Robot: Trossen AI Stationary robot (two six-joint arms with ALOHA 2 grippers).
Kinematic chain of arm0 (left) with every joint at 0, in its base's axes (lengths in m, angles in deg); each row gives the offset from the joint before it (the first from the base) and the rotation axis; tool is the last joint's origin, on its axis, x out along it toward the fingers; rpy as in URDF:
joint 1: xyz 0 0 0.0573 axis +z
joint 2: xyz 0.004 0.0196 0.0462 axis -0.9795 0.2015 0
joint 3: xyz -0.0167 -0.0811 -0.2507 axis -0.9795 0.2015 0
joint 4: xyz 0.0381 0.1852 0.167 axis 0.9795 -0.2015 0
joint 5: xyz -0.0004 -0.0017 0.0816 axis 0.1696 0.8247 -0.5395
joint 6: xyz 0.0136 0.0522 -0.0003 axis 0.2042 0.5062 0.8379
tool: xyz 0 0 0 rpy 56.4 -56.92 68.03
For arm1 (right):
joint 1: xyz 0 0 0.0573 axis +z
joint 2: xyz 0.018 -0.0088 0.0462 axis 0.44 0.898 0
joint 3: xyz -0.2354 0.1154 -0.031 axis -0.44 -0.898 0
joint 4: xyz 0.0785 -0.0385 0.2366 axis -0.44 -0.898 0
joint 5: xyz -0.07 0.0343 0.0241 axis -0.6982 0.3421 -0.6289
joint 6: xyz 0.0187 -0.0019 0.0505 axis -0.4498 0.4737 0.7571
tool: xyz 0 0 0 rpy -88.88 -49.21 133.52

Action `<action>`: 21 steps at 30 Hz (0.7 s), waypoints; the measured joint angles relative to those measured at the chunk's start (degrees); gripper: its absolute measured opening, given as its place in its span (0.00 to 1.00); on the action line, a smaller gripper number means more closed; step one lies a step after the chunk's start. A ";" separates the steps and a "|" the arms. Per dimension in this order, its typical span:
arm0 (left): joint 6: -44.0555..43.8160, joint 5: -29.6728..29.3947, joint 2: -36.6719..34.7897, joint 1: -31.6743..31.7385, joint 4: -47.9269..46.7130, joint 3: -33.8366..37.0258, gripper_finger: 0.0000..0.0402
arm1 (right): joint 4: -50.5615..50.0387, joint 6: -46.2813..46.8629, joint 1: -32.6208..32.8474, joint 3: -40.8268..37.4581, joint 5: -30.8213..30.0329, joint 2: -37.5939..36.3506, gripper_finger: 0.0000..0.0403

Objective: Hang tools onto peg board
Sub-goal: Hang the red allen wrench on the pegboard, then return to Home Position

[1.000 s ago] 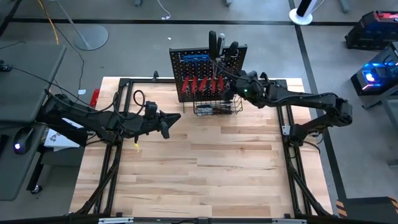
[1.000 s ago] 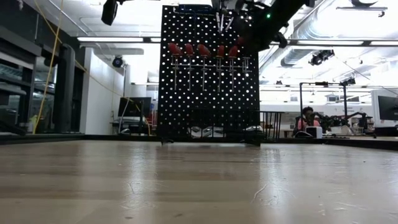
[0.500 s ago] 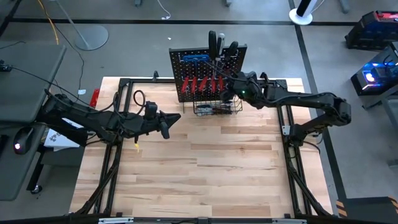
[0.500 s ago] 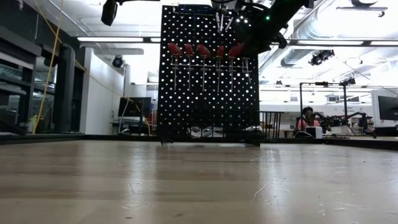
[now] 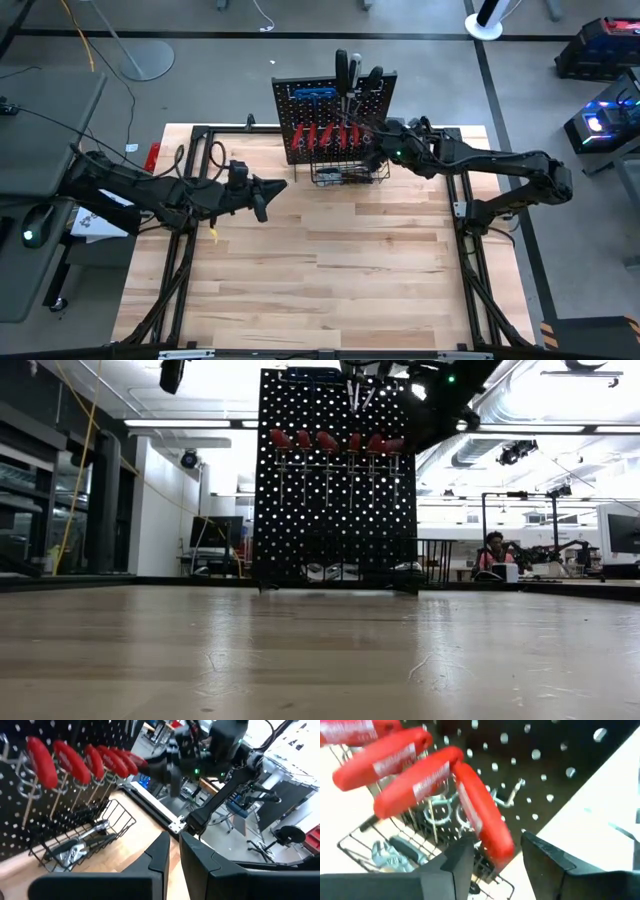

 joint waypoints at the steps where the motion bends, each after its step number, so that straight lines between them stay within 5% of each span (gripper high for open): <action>1: 0.64 -0.02 -0.65 0.00 -0.15 0.00 0.09 | -1.65 -0.02 0.09 0.13 0.00 -0.24 0.39; 16: 2.98 -5.77 -9.93 0.02 -9.33 0.00 0.09 | -16.70 0.60 0.08 1.24 3.48 -5.58 0.39; 21: 0.22 -5.54 -12.99 0.02 -17.32 0.00 0.09 | -24.68 3.55 0.06 0.86 9.43 -8.95 0.38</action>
